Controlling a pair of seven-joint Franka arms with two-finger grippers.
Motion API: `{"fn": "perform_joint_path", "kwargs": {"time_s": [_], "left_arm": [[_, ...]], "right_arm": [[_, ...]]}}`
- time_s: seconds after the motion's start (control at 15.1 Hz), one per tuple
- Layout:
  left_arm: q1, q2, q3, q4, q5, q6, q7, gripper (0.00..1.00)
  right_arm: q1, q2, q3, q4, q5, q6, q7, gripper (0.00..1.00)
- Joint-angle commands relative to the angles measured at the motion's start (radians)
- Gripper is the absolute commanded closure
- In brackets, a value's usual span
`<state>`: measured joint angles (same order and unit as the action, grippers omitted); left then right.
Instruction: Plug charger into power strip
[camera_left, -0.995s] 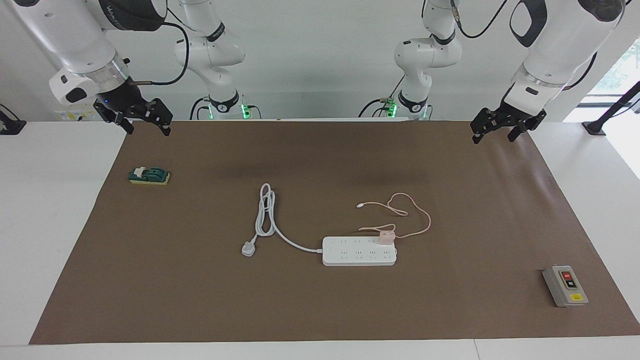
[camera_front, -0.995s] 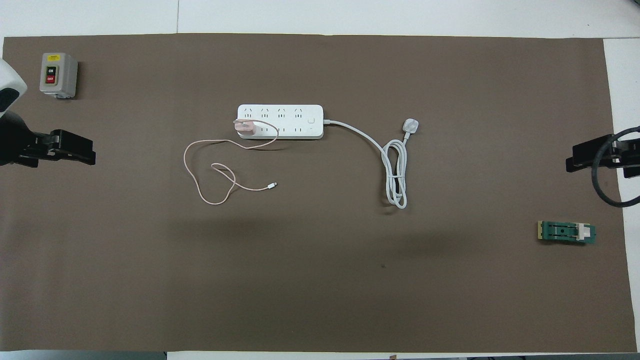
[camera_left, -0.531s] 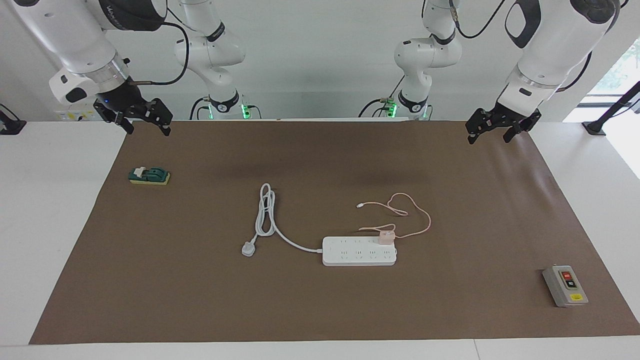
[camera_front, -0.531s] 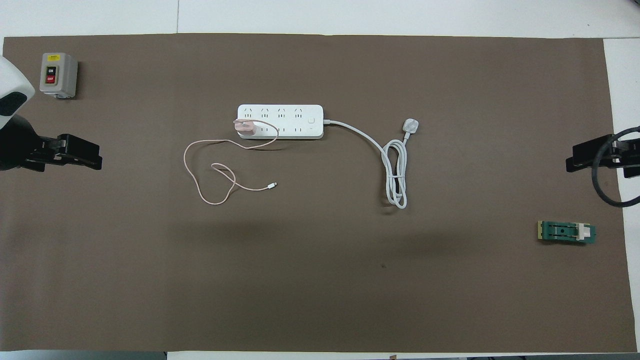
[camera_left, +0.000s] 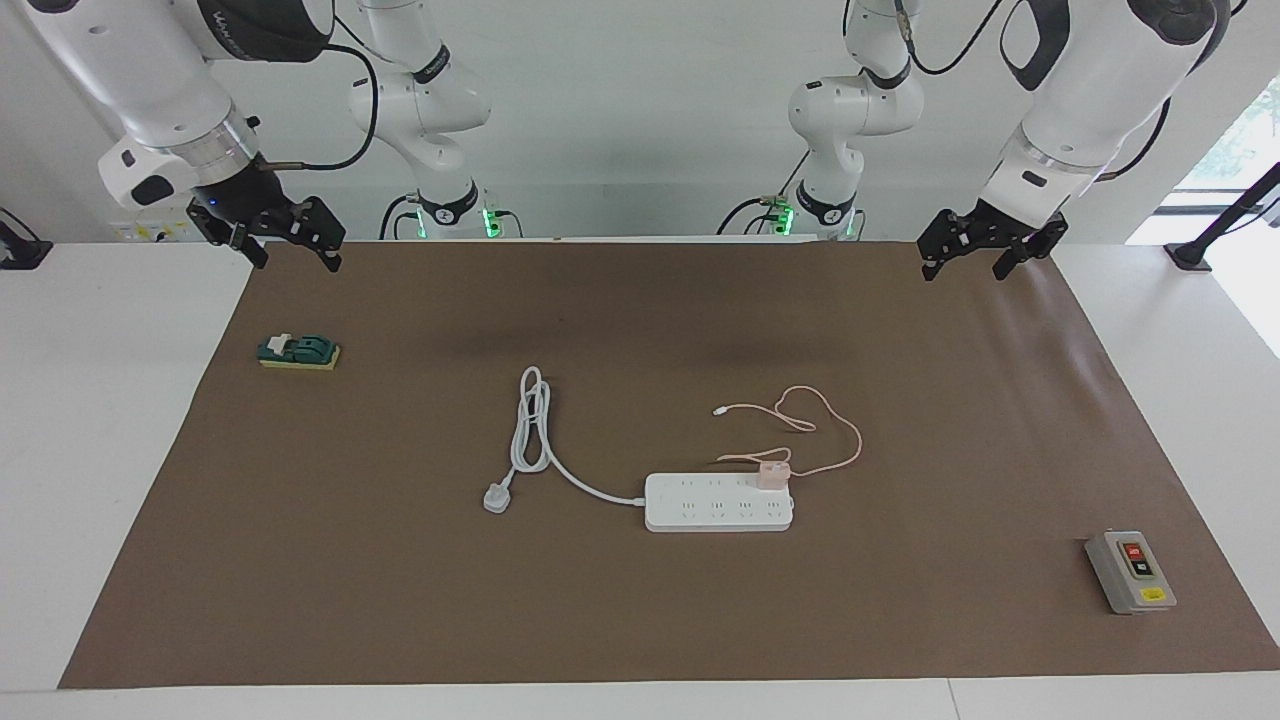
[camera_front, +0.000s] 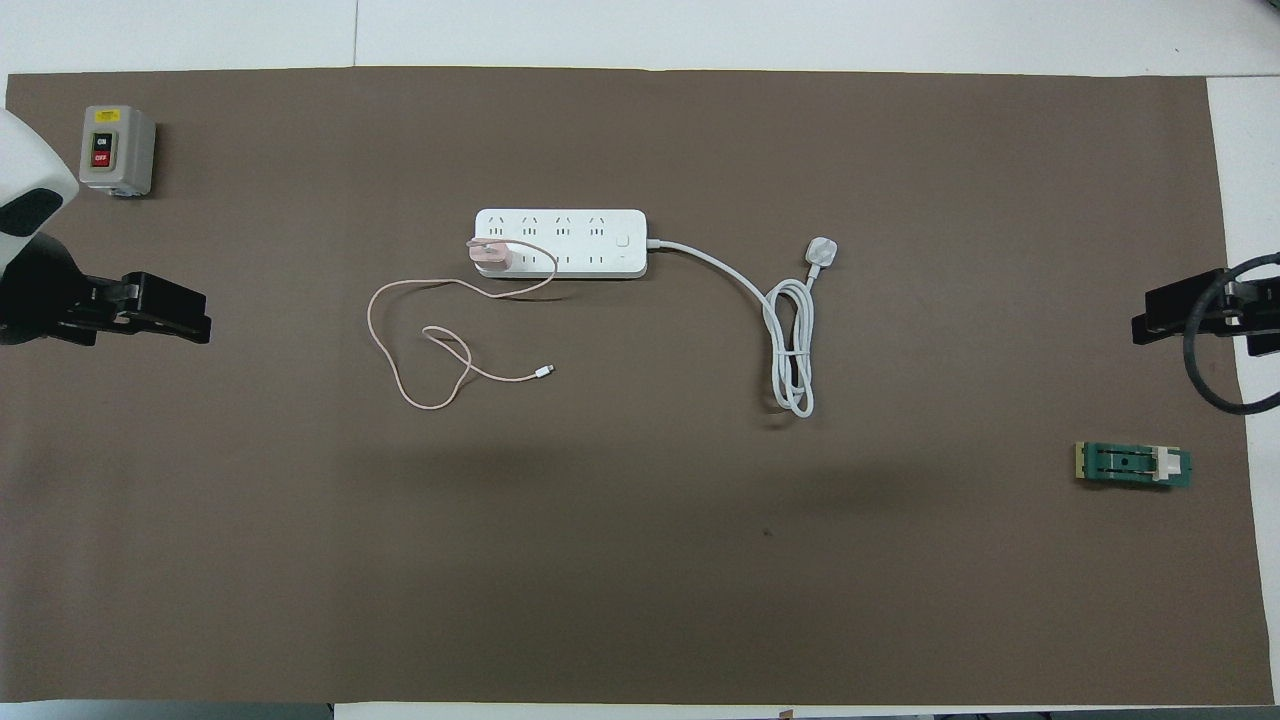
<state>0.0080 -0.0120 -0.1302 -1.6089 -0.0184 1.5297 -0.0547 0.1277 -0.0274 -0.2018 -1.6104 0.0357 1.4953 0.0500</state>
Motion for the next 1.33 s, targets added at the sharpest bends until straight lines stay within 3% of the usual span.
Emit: {"fn": "perform_joint_path", "kwargs": {"time_s": [0.0,1.26], "left_arm": [[0.003,-0.031,0.000,-0.031,-0.011,-0.005,0.044,0.00],[0.006,-0.029,-0.019,-0.029,-0.011,-0.003,0.052,0.00]], "right_arm": [[-0.008,-0.006,0.005,-0.009,-0.016,-0.004,-0.016,0.00],[0.003,-0.006,0.012,-0.009,-0.017,0.010,-0.022,0.00]]}}
